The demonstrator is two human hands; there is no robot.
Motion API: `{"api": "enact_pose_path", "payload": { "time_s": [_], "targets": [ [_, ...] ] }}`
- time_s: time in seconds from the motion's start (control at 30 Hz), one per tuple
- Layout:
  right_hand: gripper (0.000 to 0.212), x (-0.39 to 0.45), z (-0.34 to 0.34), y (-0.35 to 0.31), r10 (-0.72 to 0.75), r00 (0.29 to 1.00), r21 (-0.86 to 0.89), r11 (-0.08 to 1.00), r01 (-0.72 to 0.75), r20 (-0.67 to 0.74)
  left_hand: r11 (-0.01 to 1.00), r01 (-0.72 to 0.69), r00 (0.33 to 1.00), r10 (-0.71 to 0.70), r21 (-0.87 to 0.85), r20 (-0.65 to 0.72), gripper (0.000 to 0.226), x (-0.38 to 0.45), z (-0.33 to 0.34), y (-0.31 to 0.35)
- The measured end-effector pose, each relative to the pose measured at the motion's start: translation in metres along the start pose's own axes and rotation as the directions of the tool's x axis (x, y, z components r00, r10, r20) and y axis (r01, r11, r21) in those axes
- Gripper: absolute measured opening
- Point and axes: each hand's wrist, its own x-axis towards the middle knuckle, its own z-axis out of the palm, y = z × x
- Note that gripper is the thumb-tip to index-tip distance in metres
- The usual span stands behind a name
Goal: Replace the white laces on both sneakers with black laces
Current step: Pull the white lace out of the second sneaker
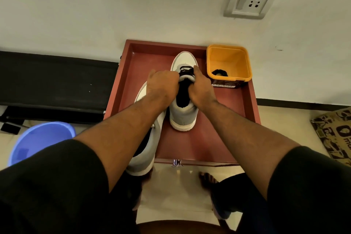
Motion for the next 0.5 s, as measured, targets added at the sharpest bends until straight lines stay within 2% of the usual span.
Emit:
{"api": "enact_pose_path", "payload": {
  "time_s": [0.1,0.23,0.3,0.37,0.43,0.5],
  "targets": [
    [0.064,0.006,-0.001,0.003,-0.003,0.999,-0.020,1.000,0.003,0.040,0.999,0.024,0.999,-0.022,-0.029,0.046,0.021,0.003,-0.003,0.003],
    [0.068,-0.022,-0.014,-0.009,-0.022,1.000,-0.059,0.998,0.023,0.019,0.950,0.166,0.983,-0.139,-0.263,0.120,0.035,-0.024,-0.023,-0.013],
    [0.061,-0.063,-0.025,-0.021,-0.116,0.992,-0.072,0.991,0.112,-0.049,0.886,0.282,0.957,-0.232,-0.368,0.174,0.037,-0.052,-0.023,-0.035],
    [0.047,-0.107,-0.025,-0.034,-0.269,0.952,-0.037,0.963,0.267,-0.146,0.777,0.396,0.915,-0.289,-0.490,0.281,0.039,-0.087,-0.016,-0.051],
    [0.036,-0.137,-0.010,-0.042,-0.318,0.943,0.004,0.947,0.320,-0.101,0.681,0.462,0.883,-0.296,-0.568,0.363,0.040,-0.118,-0.009,-0.054],
    [0.036,-0.148,0.010,-0.045,-0.237,0.971,0.046,0.971,0.236,0.037,0.622,0.470,0.882,-0.300,-0.626,0.364,0.039,-0.139,-0.007,-0.048]
  ]
}}
